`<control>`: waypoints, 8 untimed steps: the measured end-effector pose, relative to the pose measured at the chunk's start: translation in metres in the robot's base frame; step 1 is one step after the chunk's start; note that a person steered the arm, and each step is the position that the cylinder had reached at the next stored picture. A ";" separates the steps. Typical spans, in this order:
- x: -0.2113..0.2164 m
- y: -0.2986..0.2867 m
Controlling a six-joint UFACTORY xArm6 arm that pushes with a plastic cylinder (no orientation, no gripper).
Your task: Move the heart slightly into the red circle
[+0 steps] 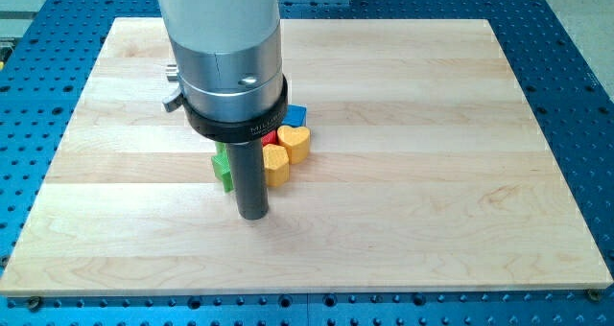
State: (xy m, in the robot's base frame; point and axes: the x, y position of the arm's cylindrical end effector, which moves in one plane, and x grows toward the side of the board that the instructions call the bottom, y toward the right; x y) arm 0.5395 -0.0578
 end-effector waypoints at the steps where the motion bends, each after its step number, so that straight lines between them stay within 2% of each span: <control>1: 0.001 -0.001; 2: 0.002 0.007; 3: -0.023 0.033; 6: -0.063 0.064; 7: -0.087 0.094; 8: -0.095 0.078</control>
State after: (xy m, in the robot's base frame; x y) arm 0.4443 0.0202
